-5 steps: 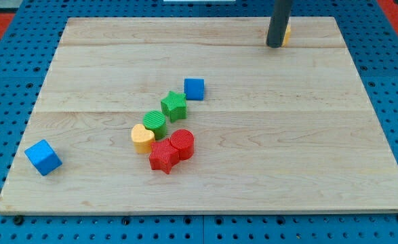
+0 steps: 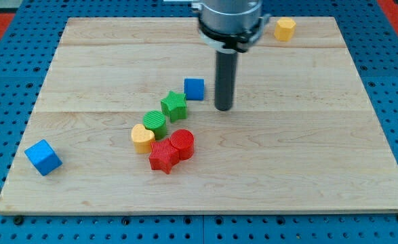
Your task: Push the blue triangle right to the yellow hexagon
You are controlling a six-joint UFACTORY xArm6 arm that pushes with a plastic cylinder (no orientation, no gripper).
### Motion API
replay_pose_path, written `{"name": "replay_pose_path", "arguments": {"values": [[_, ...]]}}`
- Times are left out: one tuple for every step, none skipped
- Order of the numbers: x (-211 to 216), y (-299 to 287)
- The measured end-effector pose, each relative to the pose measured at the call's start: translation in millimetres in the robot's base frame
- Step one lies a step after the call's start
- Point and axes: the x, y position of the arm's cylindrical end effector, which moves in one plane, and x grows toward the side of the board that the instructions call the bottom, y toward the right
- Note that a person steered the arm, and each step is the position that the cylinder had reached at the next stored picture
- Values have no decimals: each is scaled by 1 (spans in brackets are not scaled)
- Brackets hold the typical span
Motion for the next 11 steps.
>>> {"name": "replay_pose_path", "arguments": {"values": [[5, 7], [5, 7], [5, 7], [5, 7], [5, 7], [5, -6], [-11, -25], [-33, -81], [-62, -102], [-74, -53], [-74, 14]]}}
